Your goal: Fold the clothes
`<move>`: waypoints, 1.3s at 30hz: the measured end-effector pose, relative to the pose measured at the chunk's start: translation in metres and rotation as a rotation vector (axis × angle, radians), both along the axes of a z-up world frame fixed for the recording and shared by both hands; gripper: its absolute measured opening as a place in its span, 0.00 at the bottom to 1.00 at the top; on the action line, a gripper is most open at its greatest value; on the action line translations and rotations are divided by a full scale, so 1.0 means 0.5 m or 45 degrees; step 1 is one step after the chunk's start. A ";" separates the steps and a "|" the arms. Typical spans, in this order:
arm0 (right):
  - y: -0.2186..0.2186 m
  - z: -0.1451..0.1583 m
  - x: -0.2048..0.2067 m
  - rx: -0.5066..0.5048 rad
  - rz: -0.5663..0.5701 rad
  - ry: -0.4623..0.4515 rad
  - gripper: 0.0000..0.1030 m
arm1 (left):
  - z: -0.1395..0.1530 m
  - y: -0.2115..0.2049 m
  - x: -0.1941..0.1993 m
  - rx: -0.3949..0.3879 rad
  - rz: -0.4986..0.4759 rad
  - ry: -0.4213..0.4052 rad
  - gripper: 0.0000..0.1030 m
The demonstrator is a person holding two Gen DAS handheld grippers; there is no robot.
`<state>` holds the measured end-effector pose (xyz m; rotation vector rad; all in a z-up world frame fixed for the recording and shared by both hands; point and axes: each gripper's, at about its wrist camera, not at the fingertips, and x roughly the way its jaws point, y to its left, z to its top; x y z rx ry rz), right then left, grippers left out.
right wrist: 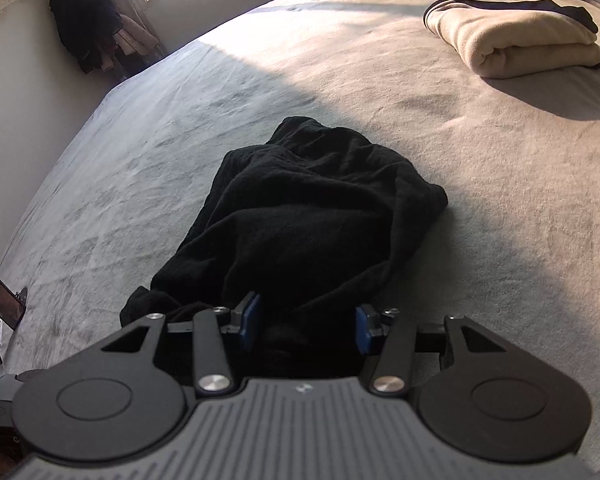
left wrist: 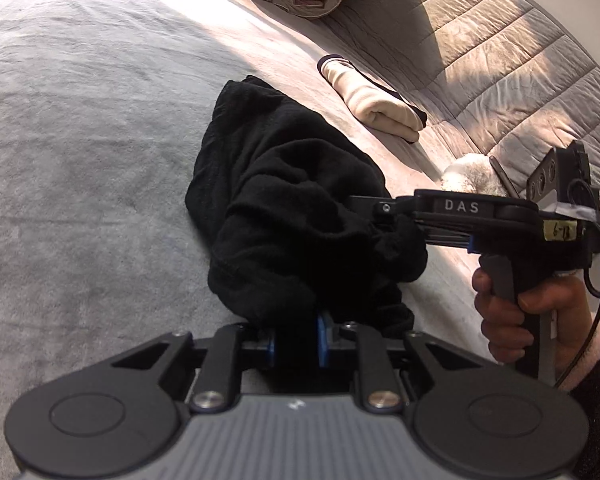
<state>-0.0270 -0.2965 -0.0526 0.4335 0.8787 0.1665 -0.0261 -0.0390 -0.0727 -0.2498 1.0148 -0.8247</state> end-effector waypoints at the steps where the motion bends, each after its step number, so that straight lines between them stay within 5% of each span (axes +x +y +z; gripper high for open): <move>1: 0.004 -0.001 0.001 0.009 0.003 -0.008 0.38 | 0.001 0.001 -0.006 -0.004 -0.012 -0.003 0.16; 4: 0.026 -0.005 0.007 0.061 0.057 -0.019 0.26 | 0.007 0.007 -0.025 -0.012 -0.052 -0.022 0.14; 20: 0.204 0.030 0.027 0.362 0.539 -0.053 0.22 | 0.054 0.103 -0.133 -0.081 -0.116 -0.113 0.13; 29: 0.267 0.063 0.062 0.628 0.603 -0.087 0.20 | 0.058 0.169 -0.171 -0.103 -0.109 -0.140 0.12; 36: 0.278 0.046 0.077 0.520 0.545 -0.084 0.23 | 0.029 0.236 -0.166 -0.077 -0.012 -0.046 0.15; 38: 0.265 0.042 0.077 0.496 0.523 -0.081 0.29 | 0.031 0.258 -0.160 -0.089 0.012 -0.038 0.25; 39: 0.254 0.042 0.075 0.485 0.500 -0.091 0.42 | 0.036 0.267 -0.157 -0.103 0.028 -0.040 0.34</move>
